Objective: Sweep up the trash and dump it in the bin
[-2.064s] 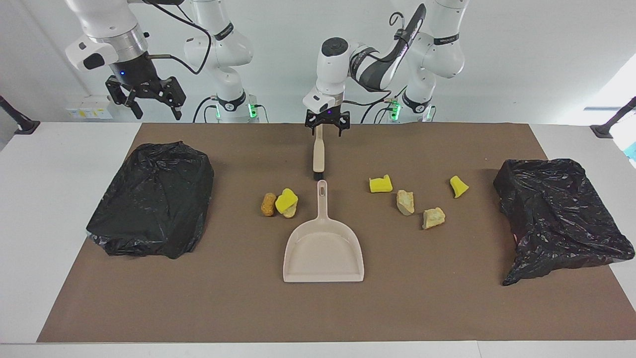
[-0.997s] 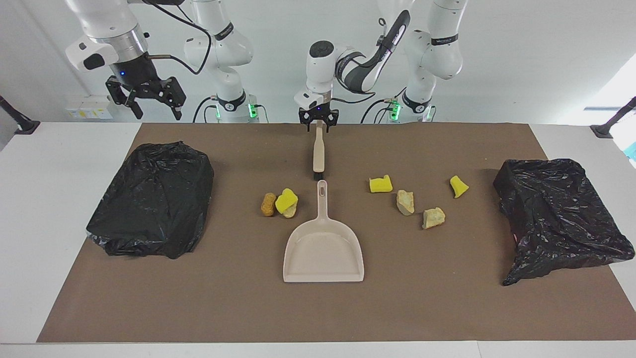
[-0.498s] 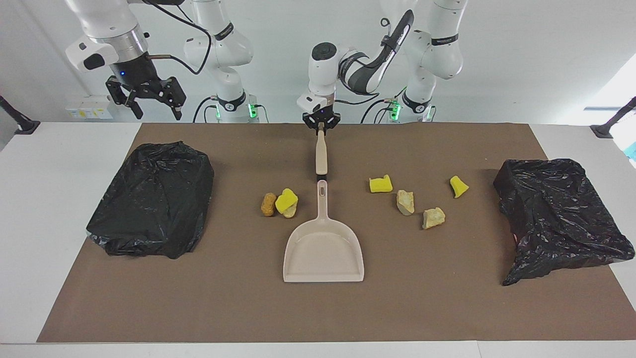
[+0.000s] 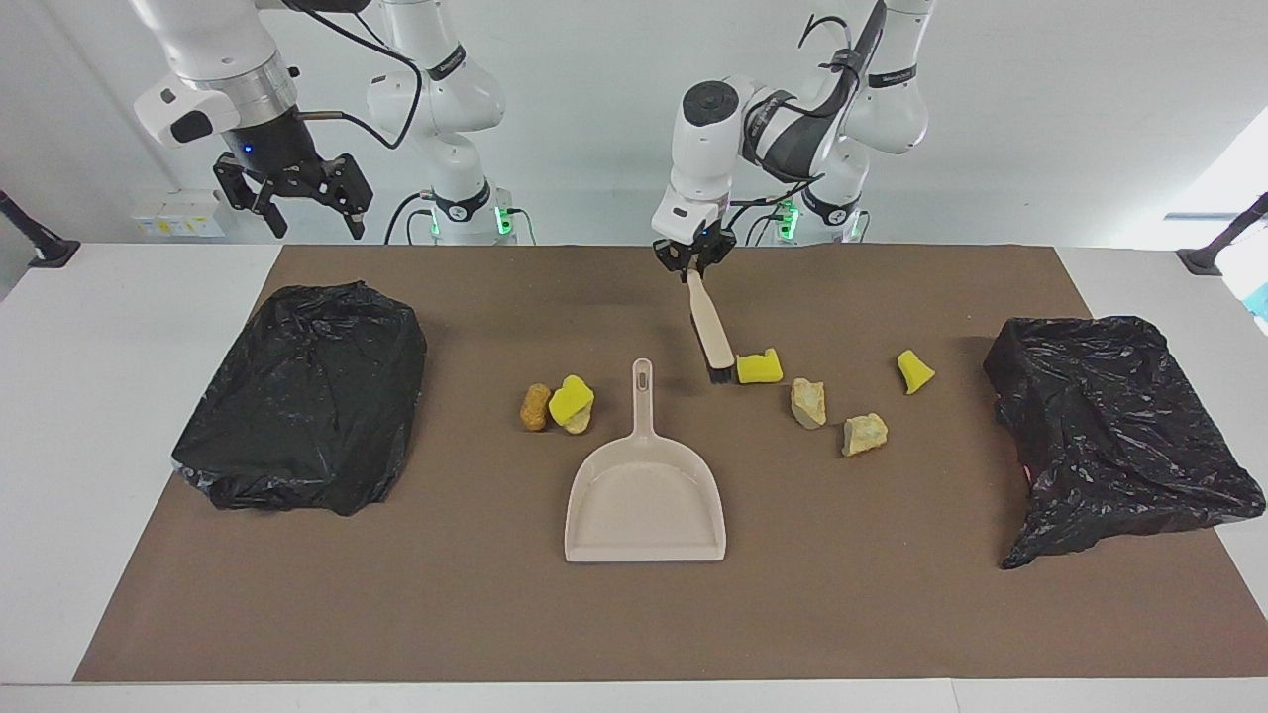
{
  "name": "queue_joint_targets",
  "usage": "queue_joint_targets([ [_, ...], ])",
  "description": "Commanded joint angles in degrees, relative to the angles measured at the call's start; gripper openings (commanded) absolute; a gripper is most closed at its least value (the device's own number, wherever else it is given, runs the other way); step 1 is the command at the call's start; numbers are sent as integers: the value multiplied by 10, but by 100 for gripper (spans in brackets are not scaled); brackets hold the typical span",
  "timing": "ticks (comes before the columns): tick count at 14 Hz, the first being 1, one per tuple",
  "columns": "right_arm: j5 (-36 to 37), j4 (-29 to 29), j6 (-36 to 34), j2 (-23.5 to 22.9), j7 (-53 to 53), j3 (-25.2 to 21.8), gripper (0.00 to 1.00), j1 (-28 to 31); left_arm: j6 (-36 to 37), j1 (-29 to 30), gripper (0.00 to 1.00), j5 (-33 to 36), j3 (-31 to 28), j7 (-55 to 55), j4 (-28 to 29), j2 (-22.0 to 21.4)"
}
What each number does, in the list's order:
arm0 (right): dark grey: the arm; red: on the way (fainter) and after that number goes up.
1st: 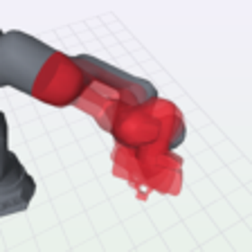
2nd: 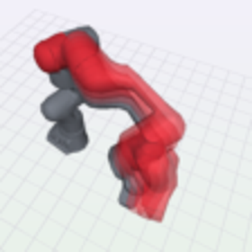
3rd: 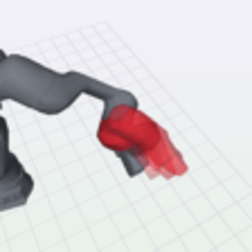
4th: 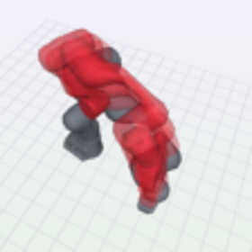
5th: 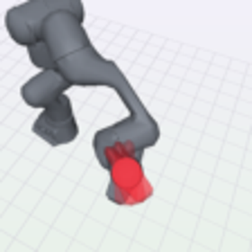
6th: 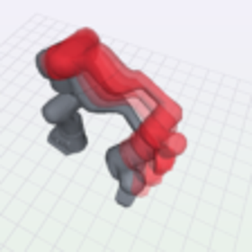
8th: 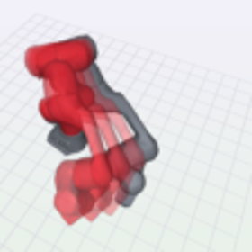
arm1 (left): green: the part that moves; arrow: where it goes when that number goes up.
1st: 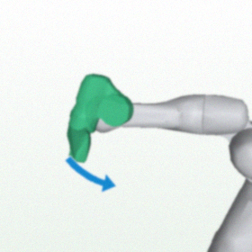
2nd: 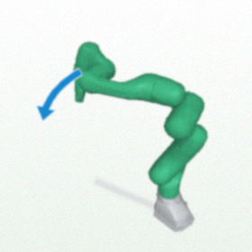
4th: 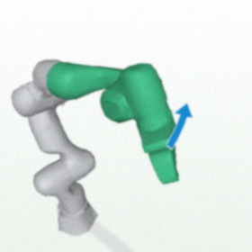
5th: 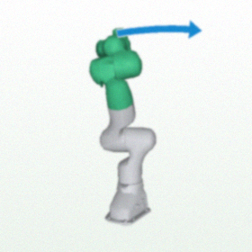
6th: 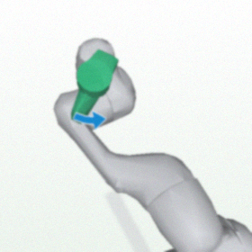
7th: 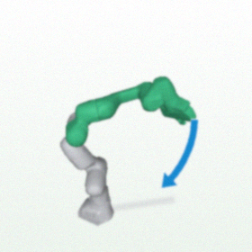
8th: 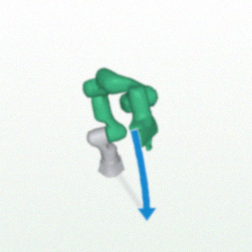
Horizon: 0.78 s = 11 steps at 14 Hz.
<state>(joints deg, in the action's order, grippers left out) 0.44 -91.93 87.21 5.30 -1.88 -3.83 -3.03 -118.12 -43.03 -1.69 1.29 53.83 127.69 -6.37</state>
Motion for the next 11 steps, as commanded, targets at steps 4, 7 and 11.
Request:
queue_joint_targets([
  [4,21,9,25,-35,-42,11,100,-67,79,123,0,91,6,0,-30,2],
  [7,14,18,42,-70,-80,12,100,-94,99,213,0,121,6,-2,-29,6],
  [11,9,35,125,-161,-152,44,100,-109,136,324,0,152,6,-44,0,-6],
])
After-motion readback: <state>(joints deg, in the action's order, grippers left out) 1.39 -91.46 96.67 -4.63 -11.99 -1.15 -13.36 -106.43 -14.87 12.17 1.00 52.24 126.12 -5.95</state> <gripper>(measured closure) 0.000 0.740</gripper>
